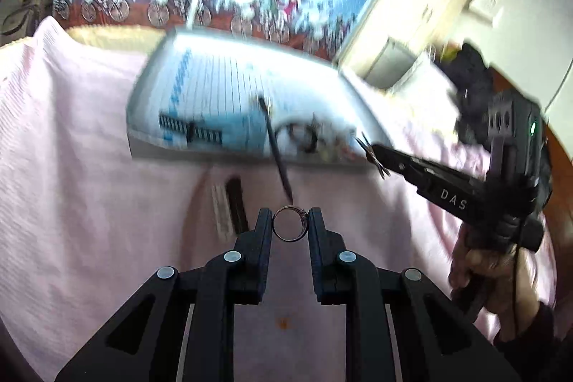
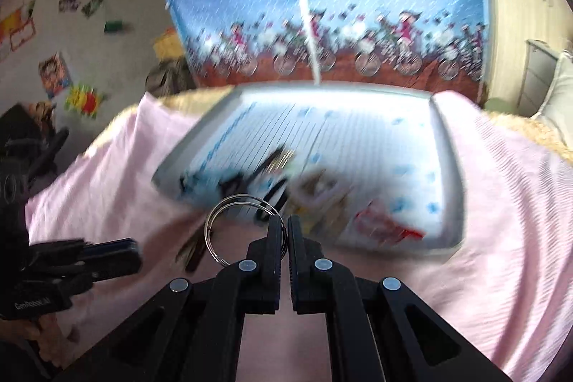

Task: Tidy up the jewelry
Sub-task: 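Carry both key rings onto the white tray and open both tools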

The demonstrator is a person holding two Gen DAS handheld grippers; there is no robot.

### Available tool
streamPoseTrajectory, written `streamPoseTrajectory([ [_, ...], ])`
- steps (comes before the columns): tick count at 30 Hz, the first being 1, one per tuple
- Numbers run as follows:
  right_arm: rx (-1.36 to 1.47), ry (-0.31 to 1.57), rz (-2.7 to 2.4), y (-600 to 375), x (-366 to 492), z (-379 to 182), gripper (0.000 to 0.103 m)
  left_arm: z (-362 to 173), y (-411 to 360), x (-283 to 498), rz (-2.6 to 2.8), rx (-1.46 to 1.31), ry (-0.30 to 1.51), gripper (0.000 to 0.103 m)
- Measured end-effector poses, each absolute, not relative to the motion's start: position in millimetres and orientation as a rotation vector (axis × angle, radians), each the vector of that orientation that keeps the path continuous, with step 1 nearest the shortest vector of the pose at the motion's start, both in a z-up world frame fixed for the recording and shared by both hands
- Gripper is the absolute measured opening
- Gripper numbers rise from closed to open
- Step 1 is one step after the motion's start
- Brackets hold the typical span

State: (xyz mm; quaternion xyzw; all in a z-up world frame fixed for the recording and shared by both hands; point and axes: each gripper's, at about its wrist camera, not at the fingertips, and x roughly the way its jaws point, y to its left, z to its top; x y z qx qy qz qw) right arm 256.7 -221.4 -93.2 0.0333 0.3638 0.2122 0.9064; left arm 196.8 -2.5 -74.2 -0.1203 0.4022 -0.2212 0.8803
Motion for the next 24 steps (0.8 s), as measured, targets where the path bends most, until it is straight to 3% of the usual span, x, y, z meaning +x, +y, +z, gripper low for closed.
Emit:
streamPoseTrajectory([
  [8, 0.173, 0.674, 0.245, -253, 282, -91, 0.004, -58, -7, 244, -0.373, -0.360, 0.733, 0.016],
  [16, 0.199, 0.757, 0.179, -274, 297, -119, 0.004, -81, -73, 297, -0.499, -0.231, 0.875, 0.016],
  [24, 0.208, 0.802, 0.164, -273, 299, -136, 0.006, -102, -56, 307, -0.447, -0.259, 0.923, 0.016],
])
